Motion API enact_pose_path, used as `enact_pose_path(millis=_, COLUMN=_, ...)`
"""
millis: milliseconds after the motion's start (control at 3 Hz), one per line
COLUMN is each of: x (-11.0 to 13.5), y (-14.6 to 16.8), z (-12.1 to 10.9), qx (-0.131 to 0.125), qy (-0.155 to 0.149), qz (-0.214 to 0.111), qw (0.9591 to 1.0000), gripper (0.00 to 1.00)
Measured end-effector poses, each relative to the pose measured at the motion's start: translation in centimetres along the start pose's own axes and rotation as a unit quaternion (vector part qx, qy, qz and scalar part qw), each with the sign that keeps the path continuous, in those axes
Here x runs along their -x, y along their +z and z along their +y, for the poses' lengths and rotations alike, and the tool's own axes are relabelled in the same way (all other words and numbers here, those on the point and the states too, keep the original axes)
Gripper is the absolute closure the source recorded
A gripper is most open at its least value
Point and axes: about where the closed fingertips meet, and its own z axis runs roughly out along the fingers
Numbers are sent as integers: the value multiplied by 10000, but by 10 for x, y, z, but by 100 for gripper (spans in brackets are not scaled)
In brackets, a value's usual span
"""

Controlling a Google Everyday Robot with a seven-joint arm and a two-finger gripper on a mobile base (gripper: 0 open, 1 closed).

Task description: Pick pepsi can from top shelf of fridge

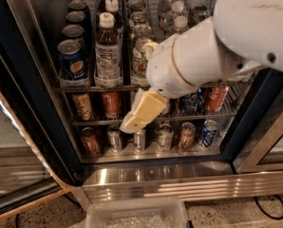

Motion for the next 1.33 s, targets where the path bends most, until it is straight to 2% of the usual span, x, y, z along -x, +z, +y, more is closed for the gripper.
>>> enact_pose_path(millis=333, x=11, y=27, z=-6, qx=-215, qy=213, qz=-285, qw=9991, gripper=0)
enact_pose_path(millis=1000, x=10, y=28, z=1, qx=-224, qy=254, qz=-379, qw=9987, gripper=0)
enact_pose_path(millis=1333, x=7, y=33, z=7, qx=-438, qy=431, qz=-607, qw=9963, gripper=0)
